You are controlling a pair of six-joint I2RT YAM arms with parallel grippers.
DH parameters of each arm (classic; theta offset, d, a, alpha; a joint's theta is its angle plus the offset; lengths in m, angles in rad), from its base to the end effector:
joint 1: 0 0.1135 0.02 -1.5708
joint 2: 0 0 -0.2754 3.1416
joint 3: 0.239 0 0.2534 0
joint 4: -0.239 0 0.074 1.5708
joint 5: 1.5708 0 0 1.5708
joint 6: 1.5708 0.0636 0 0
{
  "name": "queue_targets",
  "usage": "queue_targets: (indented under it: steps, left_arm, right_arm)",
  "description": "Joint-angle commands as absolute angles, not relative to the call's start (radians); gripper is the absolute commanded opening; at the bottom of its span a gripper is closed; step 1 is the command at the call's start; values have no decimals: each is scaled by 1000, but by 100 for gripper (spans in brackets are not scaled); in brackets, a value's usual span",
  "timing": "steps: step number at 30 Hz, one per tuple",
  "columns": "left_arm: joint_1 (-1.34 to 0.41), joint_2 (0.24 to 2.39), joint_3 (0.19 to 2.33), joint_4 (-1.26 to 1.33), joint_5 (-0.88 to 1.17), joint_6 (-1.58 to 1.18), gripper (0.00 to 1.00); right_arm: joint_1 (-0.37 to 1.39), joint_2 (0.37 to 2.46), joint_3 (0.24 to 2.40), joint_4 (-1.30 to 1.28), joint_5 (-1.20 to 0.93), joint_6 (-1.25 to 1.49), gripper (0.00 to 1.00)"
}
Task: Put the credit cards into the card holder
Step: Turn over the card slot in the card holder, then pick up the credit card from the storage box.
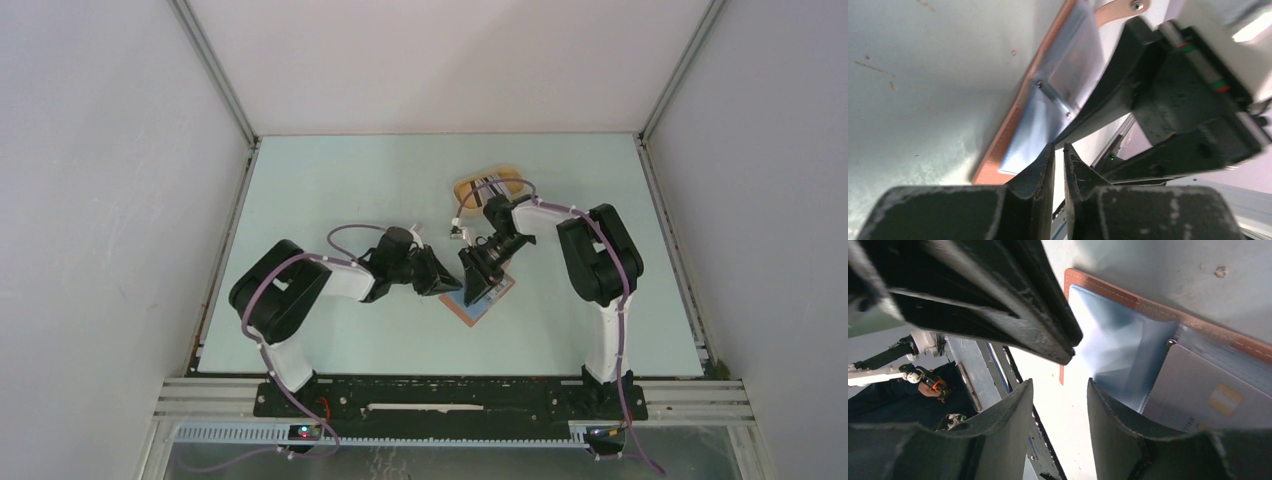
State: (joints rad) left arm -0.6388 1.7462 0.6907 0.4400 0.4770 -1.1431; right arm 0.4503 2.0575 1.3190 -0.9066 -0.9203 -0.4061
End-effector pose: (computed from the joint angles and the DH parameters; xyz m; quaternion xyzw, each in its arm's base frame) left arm 0.2621 -0.2310 0.1247 -0.1101 0.8627 -0.4793 0.1177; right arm 0.3047 0.2035 0.1233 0.3568 -0.8214 -0.4429 0.0431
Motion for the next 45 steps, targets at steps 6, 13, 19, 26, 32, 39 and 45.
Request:
queue_targets:
  steps: [6, 13, 19, 26, 32, 39, 45]
  left_arm:
    - [-655, 1843, 693, 467, 518, -1118, 14]
    - [-654, 1843, 679, 453, 517, -1083, 13]
    - [-652, 1833, 690, 419, 515, -1035, 13]
    - [-641, 1835, 721, 367, 524, -978, 13]
    - [-639, 1842, 733, 363, 530, -968, 13]
    - [-636, 1856, 733, 361, 536, -966, 13]
    - [-637, 1866, 730, 350, 535, -965, 13]
  right_arm:
    - [429, 1964, 1349, -907, -928, -440, 52]
    - [356, 1834, 1458, -917, -780, -509, 52]
    - [312, 1746, 1626, -761, -552, -511, 64]
    - [246, 2116, 2188, -1071, -748, -390, 87]
    - [204, 2283, 2312, -984, -661, -213, 86]
    - [174, 2389, 2357, -950, -518, -157, 85]
    - [168, 2446, 2384, -901, -466, -112, 90]
